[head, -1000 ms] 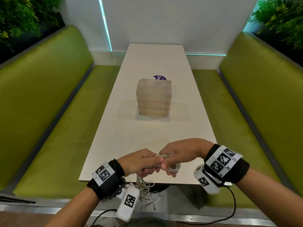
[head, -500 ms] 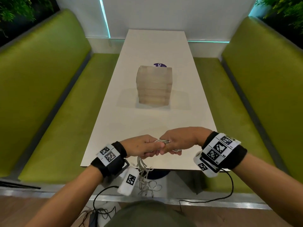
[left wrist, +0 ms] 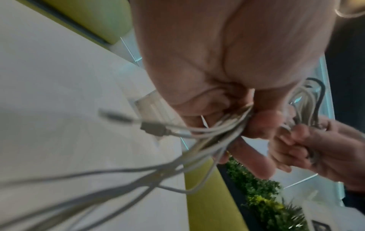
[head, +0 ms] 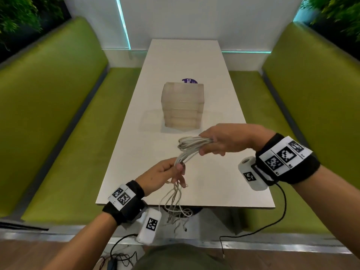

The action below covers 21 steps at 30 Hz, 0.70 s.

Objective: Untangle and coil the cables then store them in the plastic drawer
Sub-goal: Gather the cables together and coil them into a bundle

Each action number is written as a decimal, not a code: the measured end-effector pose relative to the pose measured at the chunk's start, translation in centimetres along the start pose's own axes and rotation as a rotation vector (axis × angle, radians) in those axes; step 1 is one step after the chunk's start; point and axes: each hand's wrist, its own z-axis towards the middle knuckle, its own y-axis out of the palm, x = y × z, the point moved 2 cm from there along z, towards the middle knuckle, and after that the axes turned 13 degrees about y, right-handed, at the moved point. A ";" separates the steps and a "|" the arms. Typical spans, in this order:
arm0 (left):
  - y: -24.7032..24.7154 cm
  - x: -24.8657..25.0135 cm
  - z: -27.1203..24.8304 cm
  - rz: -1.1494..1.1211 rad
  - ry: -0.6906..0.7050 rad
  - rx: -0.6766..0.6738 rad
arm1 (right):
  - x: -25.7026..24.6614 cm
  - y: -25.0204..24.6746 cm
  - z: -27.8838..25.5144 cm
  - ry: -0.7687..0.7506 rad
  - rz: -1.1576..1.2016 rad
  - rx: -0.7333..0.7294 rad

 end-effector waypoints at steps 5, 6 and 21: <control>-0.4 1.5 0.5 -0.043 0.083 0.268 | 0.1 -0.8 0.3 -0.038 0.117 0.110; -0.6 1.7 0.5 -0.050 0.101 0.297 | 0.1 -0.5 0.3 -0.060 0.197 0.145; -0.3 3.8 2.3 -0.706 0.097 0.751 | -3.9 8.5 4.4 0.021 0.582 0.250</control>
